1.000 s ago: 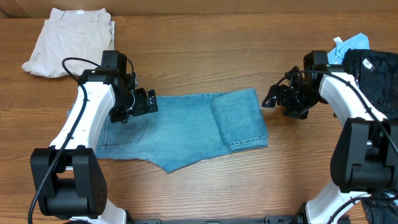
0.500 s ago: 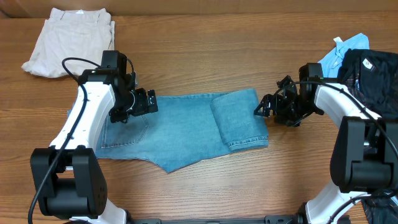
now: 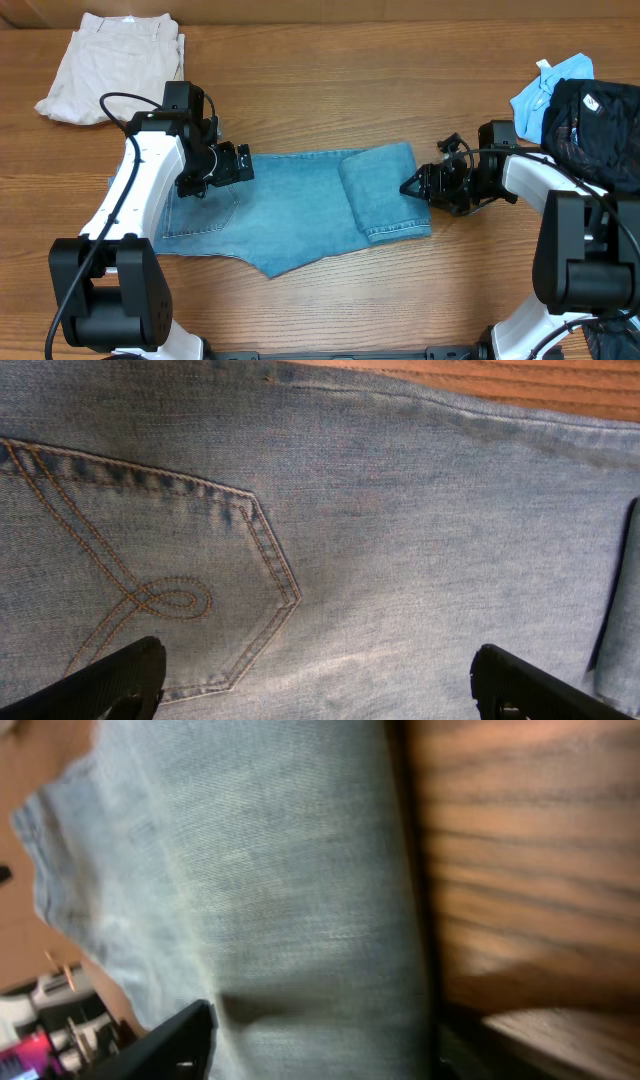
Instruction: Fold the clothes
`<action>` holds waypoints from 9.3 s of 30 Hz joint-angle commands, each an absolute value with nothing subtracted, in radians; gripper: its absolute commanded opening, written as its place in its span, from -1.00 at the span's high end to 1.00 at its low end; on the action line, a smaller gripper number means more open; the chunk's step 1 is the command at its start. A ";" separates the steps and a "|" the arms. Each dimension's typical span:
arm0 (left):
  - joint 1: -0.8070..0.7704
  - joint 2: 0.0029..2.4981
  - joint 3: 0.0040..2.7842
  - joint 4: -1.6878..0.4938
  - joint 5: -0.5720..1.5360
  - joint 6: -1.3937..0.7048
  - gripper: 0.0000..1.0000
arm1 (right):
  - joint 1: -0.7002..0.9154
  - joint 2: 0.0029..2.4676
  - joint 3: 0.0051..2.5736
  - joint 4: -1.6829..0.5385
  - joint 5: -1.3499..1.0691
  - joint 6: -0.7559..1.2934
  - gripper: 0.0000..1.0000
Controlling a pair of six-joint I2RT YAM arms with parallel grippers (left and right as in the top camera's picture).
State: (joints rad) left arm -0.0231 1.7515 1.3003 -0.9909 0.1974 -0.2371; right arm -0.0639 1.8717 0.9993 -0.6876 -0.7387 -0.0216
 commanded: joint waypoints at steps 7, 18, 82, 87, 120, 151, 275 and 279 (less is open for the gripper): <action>-0.027 1.746 1.295 -0.990 0.203 -0.240 -1.00 | -0.059 1.875 0.966 -0.654 -0.751 0.030 0.38; -0.027 1.746 1.295 -0.991 0.203 -0.240 -1.00 | -0.060 1.875 0.974 -0.596 -0.752 0.084 0.92; -0.027 1.746 1.295 -0.974 0.203 -0.240 -1.00 | 0.646 1.746 1.374 -0.860 -0.158 0.574 0.31; -0.027 1.746 1.295 -0.984 0.202 -0.240 -0.99 | 0.645 1.746 1.374 -0.857 -0.140 0.573 0.19; -0.027 1.746 1.295 -0.987 0.203 -0.240 -0.99 | 0.504 1.875 1.333 -0.920 -0.444 0.448 0.92; -0.027 1.746 1.295 -0.994 0.203 -0.240 -1.00 | 0.503 1.926 1.502 -0.863 -0.692 0.192 0.92; -0.026 1.746 1.295 -0.990 0.192 -0.240 -1.00 | 0.352 1.969 1.422 -0.816 -0.678 0.208 0.64; -0.016 1.746 1.295 -0.994 0.094 -0.239 -0.99 | 0.352 1.853 1.508 -1.001 -0.419 0.209 -0.18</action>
State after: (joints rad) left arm -0.0231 1.7515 1.3003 -0.9936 0.1806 -0.2371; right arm 0.3496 1.9984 1.4162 -0.9268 -0.6823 0.2409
